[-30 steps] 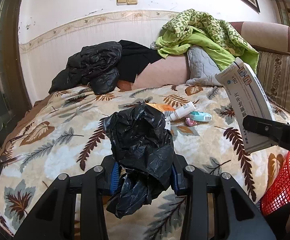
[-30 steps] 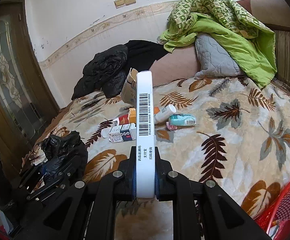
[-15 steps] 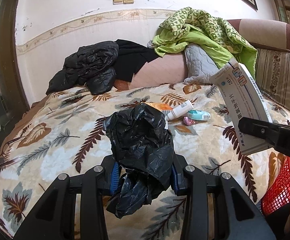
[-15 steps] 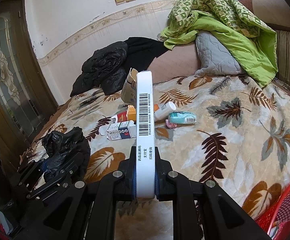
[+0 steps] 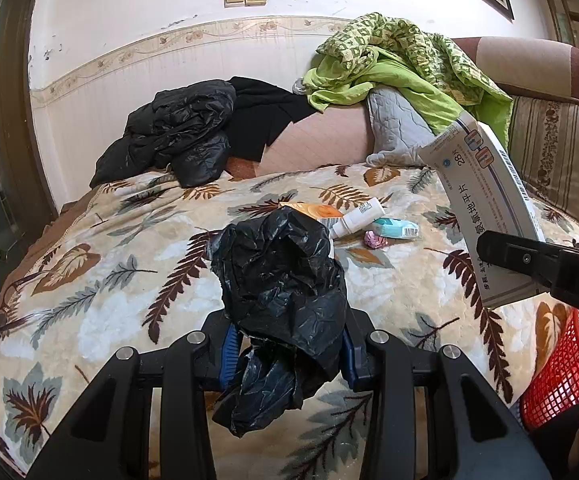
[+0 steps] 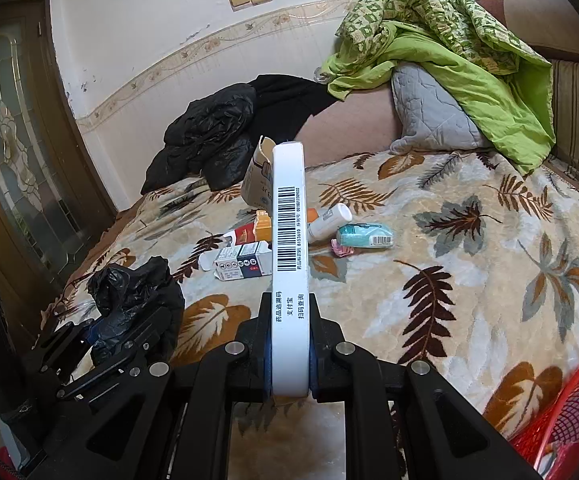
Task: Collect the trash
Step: 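Grasp the white medicine box with the right tool while the left tool holds the black bag, then carry the black bag and white box to the red basket and open both tools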
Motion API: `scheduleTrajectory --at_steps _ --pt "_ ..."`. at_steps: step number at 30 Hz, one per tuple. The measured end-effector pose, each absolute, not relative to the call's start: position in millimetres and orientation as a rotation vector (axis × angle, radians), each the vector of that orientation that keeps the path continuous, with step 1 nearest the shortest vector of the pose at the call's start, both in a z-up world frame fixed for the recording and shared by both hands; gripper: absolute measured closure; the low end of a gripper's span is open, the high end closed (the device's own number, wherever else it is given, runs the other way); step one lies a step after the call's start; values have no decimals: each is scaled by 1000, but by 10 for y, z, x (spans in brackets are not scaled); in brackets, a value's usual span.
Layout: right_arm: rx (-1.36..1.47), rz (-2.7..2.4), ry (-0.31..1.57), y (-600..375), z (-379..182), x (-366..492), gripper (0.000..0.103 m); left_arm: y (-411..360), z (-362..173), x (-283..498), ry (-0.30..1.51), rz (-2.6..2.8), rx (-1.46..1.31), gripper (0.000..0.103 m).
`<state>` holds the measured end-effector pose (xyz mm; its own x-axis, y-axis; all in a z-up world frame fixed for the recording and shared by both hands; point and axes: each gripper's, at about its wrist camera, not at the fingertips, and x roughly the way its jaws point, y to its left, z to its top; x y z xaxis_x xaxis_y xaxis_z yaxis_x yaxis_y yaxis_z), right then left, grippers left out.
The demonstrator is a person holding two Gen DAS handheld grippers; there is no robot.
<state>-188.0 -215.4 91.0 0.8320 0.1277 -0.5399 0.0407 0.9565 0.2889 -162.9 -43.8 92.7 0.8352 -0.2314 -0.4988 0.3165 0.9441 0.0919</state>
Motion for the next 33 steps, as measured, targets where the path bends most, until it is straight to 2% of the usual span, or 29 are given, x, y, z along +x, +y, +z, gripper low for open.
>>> scheduleTrajectory --at_steps 22,33 --pt "350 67 603 -2167 917 -2022 89 -468 904 -1727 491 -341 154 64" --pt "464 26 620 -2613 965 -2589 89 -698 1063 -1991 494 -550 139 64"
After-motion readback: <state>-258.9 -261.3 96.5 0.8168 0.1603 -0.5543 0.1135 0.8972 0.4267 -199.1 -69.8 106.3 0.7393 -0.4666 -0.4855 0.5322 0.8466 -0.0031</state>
